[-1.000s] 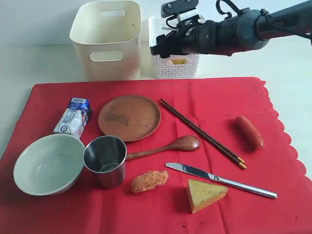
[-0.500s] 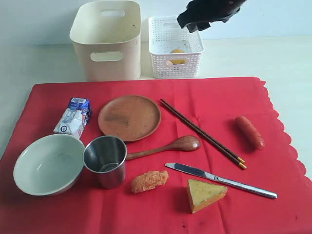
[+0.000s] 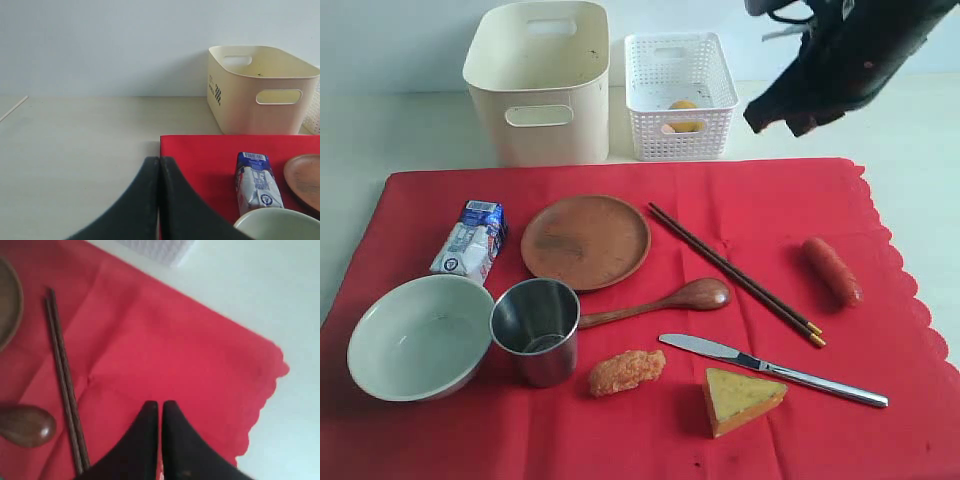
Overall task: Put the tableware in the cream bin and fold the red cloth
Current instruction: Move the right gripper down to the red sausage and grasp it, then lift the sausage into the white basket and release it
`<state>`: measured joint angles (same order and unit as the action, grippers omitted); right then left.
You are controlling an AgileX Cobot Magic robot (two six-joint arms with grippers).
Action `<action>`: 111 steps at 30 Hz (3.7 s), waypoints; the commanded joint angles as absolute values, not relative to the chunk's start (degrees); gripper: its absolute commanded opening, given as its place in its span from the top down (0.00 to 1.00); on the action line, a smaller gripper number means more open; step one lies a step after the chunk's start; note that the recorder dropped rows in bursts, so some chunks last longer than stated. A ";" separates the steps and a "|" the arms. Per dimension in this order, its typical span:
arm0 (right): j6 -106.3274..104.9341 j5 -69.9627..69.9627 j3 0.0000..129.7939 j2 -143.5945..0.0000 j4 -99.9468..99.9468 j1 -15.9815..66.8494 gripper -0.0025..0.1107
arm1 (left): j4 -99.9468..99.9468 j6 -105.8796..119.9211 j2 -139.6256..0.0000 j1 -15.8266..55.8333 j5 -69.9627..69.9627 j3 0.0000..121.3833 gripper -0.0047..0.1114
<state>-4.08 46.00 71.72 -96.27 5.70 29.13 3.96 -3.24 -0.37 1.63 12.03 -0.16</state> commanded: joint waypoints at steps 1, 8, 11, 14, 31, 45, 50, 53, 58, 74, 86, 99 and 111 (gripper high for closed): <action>-1.11 43.70 65.34 -95.73 6.70 28.89 0.98 | 3.82 -3.20 0.00 1.85 11.87 0.00 0.95; 5.10 41.89 58.03 -95.73 13.49 28.41 0.98 | 3.82 -3.20 0.00 1.85 11.87 0.00 0.95; 7.46 40.72 56.24 -95.84 14.11 26.11 0.98 | 3.82 -3.20 0.00 1.85 11.87 0.00 0.95; 6.44 40.78 55.09 -95.96 10.81 22.87 0.98 | 3.82 -3.20 0.00 1.85 11.87 0.00 0.95; 8.98 35.67 55.09 -102.11 6.04 22.37 0.46 | 3.82 -3.20 0.00 1.85 11.87 0.00 0.95; 7.47 31.48 55.09 -109.07 6.25 22.37 0.70 | 3.82 -3.20 0.00 1.85 11.87 0.00 0.95; 7.47 31.59 55.09 -108.82 6.25 22.37 0.92 | 3.82 -3.20 0.00 1.85 11.87 0.00 0.95; 7.47 31.59 55.09 -107.51 6.25 22.37 0.98 | 3.82 -3.20 0.00 1.85 11.87 0.00 0.95; 7.47 30.81 55.09 -103.47 5.91 22.37 0.98 | 3.82 -3.20 0.00 1.85 11.87 0.00 0.95; -2.66 20.51 55.22 -99.35 -18.02 22.65 0.98 | 3.82 -3.20 0.00 1.85 11.87 0.00 0.95; -16.35 13.28 55.22 -99.35 -34.00 22.65 0.98 | 3.82 -3.20 0.00 1.85 11.87 0.00 0.95; -26.37 10.36 62.71 -100.82 -45.18 26.06 0.98 | 3.82 -3.20 0.00 1.85 11.87 0.00 0.95; -37.52 -1.33 69.76 -107.44 -44.80 30.04 0.98 | 3.82 -3.20 0.00 1.85 11.87 0.00 0.95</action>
